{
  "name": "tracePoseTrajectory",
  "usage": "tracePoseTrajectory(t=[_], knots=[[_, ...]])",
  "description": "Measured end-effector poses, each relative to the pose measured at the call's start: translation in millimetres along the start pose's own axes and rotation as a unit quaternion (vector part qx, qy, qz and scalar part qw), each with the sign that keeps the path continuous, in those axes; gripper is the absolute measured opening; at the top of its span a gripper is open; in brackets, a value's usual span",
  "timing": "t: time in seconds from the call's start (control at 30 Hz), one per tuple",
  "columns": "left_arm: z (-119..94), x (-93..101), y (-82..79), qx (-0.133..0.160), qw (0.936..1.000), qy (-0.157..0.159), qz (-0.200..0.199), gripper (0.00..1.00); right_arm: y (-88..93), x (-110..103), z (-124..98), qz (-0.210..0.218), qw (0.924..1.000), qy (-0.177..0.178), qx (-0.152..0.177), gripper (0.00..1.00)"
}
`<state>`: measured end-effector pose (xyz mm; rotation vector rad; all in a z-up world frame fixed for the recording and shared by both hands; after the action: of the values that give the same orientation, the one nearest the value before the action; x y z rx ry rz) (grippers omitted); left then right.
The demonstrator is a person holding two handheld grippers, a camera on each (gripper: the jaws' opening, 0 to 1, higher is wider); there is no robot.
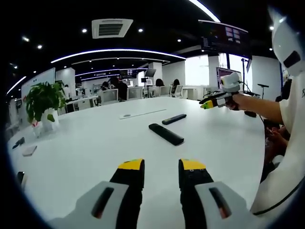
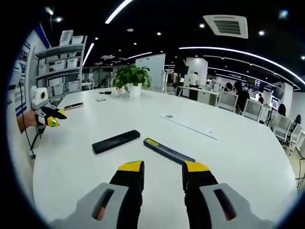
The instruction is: Pflip the remote and laser pointer to the front side, press the buttons, and align them neatly on the table
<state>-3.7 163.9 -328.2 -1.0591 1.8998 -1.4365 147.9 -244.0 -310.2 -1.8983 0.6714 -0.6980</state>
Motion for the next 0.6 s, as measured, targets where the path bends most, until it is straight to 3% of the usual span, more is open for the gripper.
tracePoseTrajectory(t=[0.6], knots=[[1.8, 1.2, 1.0, -0.003, 1.0, -0.001, 0.001, 0.3, 1.6, 4.3, 3.5, -0.011, 0.9999, 0.003, 0.0, 0.33]])
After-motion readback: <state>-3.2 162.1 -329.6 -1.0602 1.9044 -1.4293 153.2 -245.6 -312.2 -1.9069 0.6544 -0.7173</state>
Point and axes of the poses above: the point that each gripper's makers call its tool centre point, and the gripper's own axes: z roughly forward along the fingers, x roughly to its right, y roughly out of its underside, the point moved 10 cm from there along -z, roughly backward along the fingers, and after that the axes turned 4 degrees about -z, right-handed, at the moved point
